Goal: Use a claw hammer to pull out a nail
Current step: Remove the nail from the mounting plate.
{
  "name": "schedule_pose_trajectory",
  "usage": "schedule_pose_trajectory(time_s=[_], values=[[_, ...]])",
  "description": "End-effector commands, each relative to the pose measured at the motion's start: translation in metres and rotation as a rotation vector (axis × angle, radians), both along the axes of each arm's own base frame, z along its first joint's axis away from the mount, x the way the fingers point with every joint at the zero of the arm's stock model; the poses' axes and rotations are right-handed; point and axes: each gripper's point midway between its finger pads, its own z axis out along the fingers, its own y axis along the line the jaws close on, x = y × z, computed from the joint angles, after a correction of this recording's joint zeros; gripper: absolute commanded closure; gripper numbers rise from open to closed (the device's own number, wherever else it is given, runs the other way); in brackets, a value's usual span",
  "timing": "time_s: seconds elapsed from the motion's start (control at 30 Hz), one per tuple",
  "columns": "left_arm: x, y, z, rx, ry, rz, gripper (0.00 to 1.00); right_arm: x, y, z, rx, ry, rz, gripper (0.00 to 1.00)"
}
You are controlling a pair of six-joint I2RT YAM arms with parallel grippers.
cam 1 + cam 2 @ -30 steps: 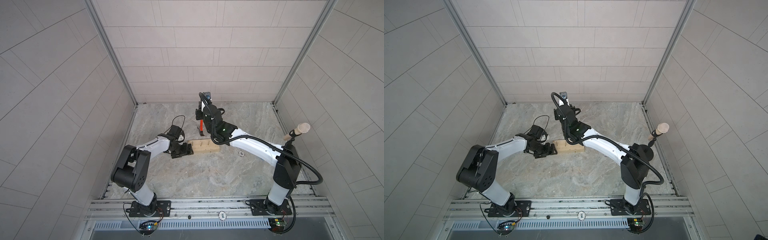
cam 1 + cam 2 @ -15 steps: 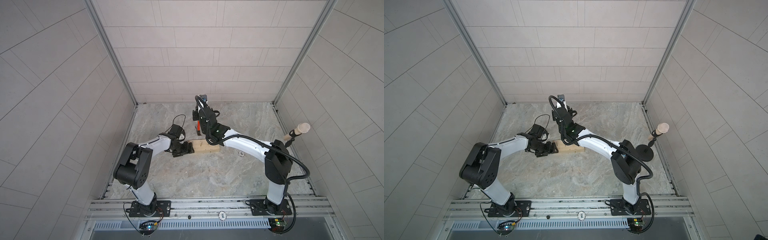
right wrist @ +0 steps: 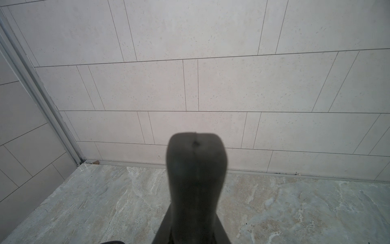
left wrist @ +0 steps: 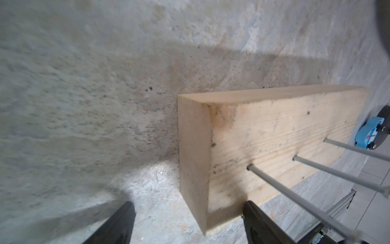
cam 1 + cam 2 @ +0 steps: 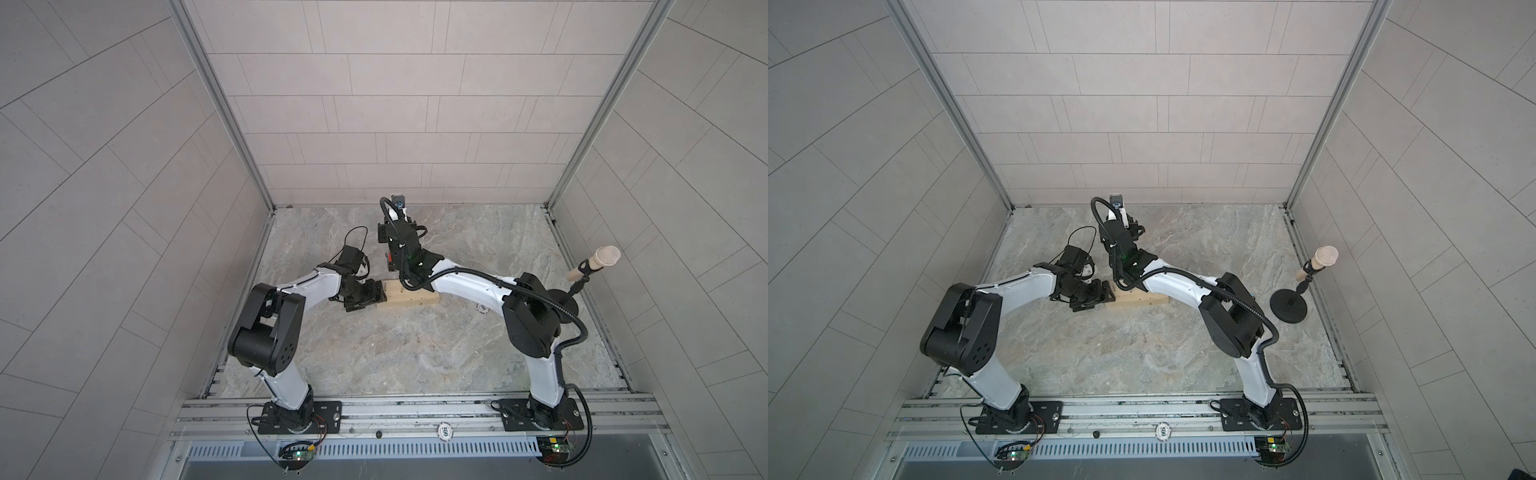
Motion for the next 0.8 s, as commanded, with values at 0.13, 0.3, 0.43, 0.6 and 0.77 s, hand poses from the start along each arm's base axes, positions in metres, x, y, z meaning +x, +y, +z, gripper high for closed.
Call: schedule_pose_trajectory(time_s=[0.13, 0.3, 0.43, 0.6, 0.77], values=[[-0.017, 0.034, -0.016, 0.100, 0.075, 0.040, 0.17, -0.016, 0.013, 0.042, 0.105, -0.116, -0.052, 1.00], [-0.021, 0.034, -0.022, 0.086, 0.103, 0.020, 0.17, -0.023, 0.019, 0.033, 0.086, -0.105, -0.058, 1.00], [-0.023, 0.035, -0.024, 0.089, 0.112, 0.010, 0.18, -0.029, 0.020, 0.027, 0.054, -0.106, -0.072, 1.00], [-0.023, 0.035, -0.024, 0.093, 0.115, 0.004, 0.18, -0.033, 0.022, 0.021, 0.019, -0.106, -0.088, 1.00], [-0.024, 0.035, -0.026, 0.093, 0.122, -0.002, 0.18, -0.034, 0.025, 0.017, -0.008, -0.105, -0.082, 1.00]])
